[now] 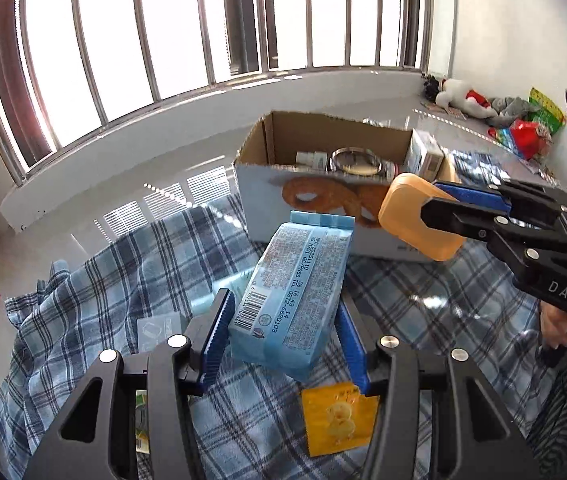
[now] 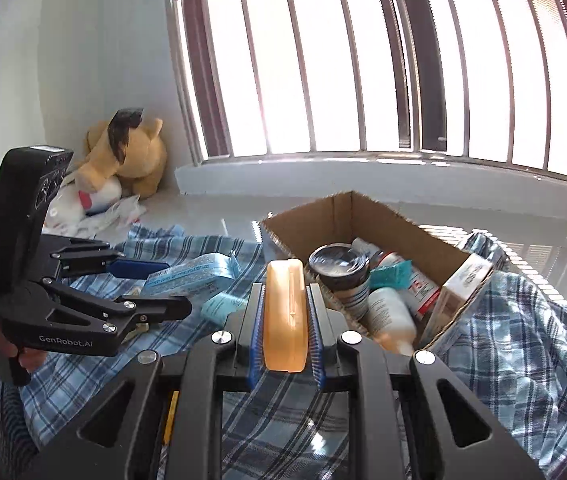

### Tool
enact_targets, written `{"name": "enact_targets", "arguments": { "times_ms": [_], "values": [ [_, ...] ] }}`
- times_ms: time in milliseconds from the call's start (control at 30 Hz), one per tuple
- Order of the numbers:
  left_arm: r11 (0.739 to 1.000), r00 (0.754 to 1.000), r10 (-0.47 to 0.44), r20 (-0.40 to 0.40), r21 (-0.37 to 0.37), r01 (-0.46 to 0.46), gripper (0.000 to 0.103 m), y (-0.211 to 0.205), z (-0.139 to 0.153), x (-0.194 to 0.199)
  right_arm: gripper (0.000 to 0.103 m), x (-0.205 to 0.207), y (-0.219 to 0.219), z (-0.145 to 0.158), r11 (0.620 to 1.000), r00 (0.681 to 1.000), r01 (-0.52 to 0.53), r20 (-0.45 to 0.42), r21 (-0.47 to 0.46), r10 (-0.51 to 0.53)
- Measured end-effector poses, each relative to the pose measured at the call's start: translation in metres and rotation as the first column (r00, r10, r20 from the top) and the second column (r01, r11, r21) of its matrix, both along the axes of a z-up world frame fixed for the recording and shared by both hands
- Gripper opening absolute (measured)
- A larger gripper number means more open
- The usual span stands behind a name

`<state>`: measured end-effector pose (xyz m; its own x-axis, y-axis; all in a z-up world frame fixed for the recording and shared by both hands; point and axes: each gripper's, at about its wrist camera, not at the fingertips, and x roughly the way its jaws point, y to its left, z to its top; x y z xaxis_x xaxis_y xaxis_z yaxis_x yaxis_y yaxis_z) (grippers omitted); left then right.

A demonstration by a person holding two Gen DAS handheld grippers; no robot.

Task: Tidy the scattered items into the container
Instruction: 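Grasp the blue wipes pack with the left tool while the right tool lifts the orange case, then drop the wipes pack and orange case into the cardboard box with both tools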

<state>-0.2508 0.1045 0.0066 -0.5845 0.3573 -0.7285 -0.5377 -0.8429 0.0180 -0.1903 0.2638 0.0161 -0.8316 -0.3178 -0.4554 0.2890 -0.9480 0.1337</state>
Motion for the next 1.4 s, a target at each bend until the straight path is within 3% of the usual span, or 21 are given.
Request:
{"name": "enact_targets", "arguments": {
  "times_ms": [233, 433, 567, 633, 700, 767, 867, 933, 1000, 1133, 1333, 1400],
  "values": [
    [0.998, 0.992, 0.057, -0.111, 0.047, -0.052, 0.053, 0.04, 0.026, -0.032, 0.018, -0.026, 0.029, 0.009, 0.987, 0.987, 0.162, -0.013, -0.004, -0.162],
    [0.992, 0.992, 0.104, -0.07, 0.073, -0.099, 0.053, 0.069, 0.025, -0.079, 0.018, -0.05, 0.047, 0.007, 0.973, 0.973, 0.231, 0.002, -0.011, -0.231],
    [0.99, 0.994, 0.112, 0.004, 0.09, -0.112, 0.053, 0.077, 0.012, -0.095, 0.018, -0.058, 0.049, 0.0, 0.973, 0.973, 0.23, 0.023, -0.005, -0.23],
    [0.991, 0.993, 0.114, 0.009, 0.071, -0.114, 0.054, 0.078, 0.005, -0.094, 0.024, -0.056, 0.048, -0.002, 0.977, 0.977, 0.215, 0.017, -0.008, -0.215],
    [0.992, 0.992, 0.122, -0.016, 0.045, -0.121, 0.063, 0.077, 0.002, -0.09, 0.027, -0.051, 0.048, -0.001, 0.976, 0.976, 0.218, 0.003, -0.007, -0.218],
    [0.991, 0.991, 0.125, -0.035, 0.051, -0.124, 0.075, 0.071, 0.001, -0.083, 0.028, -0.046, 0.047, 0.001, 0.976, 0.976, 0.218, -0.002, -0.01, -0.218],
    [0.988, 0.99, 0.135, -0.044, 0.075, -0.132, 0.076, 0.054, 0.005, -0.069, 0.035, -0.036, 0.044, 0.006, 0.976, 0.976, 0.215, -0.019, -0.019, -0.215],
    [0.987, 0.988, 0.147, -0.056, 0.076, -0.143, 0.076, 0.04, 0.007, -0.059, 0.049, -0.026, 0.036, 0.011, 0.981, 0.98, 0.192, -0.043, -0.018, -0.193],
    [0.986, 0.986, 0.161, -0.052, 0.058, -0.158, 0.084, 0.026, 0.007, -0.05, 0.056, -0.017, 0.023, 0.016, 0.99, 0.987, 0.143, -0.07, -0.018, -0.144],
    [0.969, 0.972, 0.235, -0.02, 0.081, -0.233, 0.085, -0.016, -0.001, -0.042, 0.057, -0.011, -0.012, 0.021, 0.999, 0.996, 0.035, -0.084, 0.014, -0.033],
    [0.951, 0.952, 0.297, 0.069, 0.066, -0.302, 0.085, -0.073, -0.017, -0.042, 0.057, -0.019, -0.056, 0.007, 0.994, 0.994, -0.105, -0.006, 0.034, 0.105],
    [0.944, 0.944, 0.324, 0.064, 0.044, -0.327, 0.085, -0.09, -0.023, -0.039, 0.057, -0.022, -0.068, -0.003, 0.99, 0.992, -0.123, 0.016, 0.065, 0.122]
  ]
}}
